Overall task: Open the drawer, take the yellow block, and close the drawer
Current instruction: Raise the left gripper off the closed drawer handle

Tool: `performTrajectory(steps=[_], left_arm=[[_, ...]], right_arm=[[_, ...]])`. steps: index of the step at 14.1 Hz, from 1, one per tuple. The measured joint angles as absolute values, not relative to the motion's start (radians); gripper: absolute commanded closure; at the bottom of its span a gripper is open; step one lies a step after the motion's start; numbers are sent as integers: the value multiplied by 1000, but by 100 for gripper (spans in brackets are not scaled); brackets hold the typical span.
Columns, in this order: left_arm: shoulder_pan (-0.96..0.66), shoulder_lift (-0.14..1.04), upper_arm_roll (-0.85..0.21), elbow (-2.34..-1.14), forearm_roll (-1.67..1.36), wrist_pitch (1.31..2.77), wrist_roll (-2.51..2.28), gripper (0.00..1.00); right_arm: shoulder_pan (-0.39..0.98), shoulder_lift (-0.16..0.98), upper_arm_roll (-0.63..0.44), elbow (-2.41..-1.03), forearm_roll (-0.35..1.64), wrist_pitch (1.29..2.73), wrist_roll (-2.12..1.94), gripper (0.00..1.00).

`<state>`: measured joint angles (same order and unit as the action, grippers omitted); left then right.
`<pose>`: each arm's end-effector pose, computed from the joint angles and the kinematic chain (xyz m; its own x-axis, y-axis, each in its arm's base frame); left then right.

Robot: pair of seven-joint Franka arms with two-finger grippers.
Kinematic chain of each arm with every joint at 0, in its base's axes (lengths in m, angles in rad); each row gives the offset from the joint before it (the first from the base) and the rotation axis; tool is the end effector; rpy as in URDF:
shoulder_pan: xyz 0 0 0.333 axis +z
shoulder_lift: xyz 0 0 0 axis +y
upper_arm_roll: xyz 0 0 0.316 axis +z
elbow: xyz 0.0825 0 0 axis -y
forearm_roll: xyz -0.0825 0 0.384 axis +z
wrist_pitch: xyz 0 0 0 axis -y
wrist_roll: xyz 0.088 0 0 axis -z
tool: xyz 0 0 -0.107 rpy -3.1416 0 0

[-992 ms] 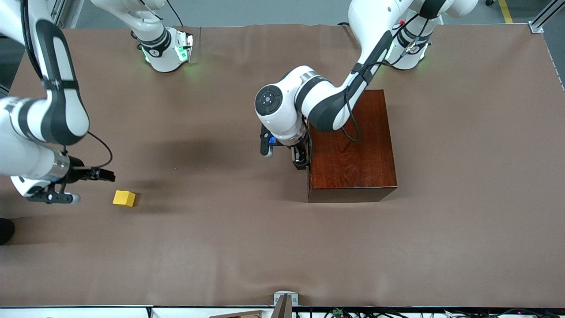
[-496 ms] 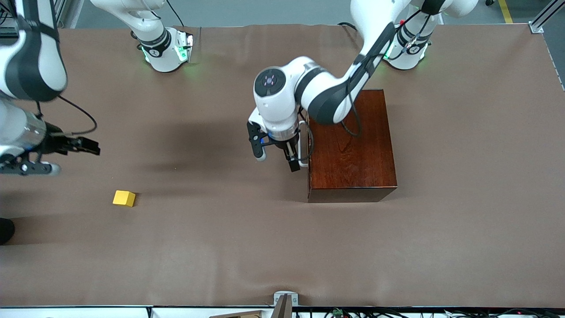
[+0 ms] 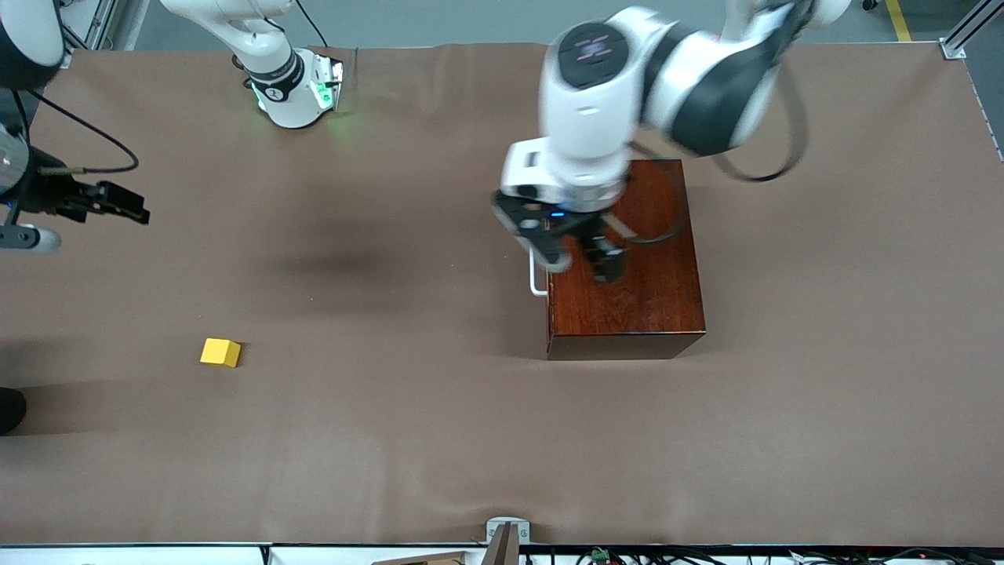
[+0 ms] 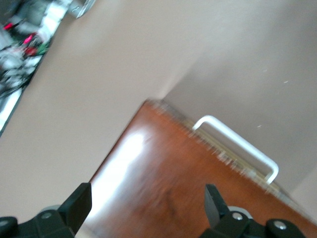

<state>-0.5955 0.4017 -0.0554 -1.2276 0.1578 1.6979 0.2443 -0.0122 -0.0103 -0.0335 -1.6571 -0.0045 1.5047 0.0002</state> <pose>0.5568 -0.3956 0.5520 0.6157 -0.7873 0.0332 -0.7760 -0.6131 -0.1479 0.5398 -0.0253 0.5846 0.9889 -0.0457 -0.1416 -0.0455 -0.9990 0.0042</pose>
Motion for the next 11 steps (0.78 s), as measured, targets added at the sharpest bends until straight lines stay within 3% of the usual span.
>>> performTrajectory(steps=[6, 11], left_arm=[[-370, 298, -53, -1234, 126, 1622, 192, 0], [-243, 255, -52, -1235, 46, 1504, 162, 0]], right_arm=[[-8, -12, -24, -1493, -5, 1385, 8, 0], [0, -8, -23, -1485, -5, 1396, 9, 0]])
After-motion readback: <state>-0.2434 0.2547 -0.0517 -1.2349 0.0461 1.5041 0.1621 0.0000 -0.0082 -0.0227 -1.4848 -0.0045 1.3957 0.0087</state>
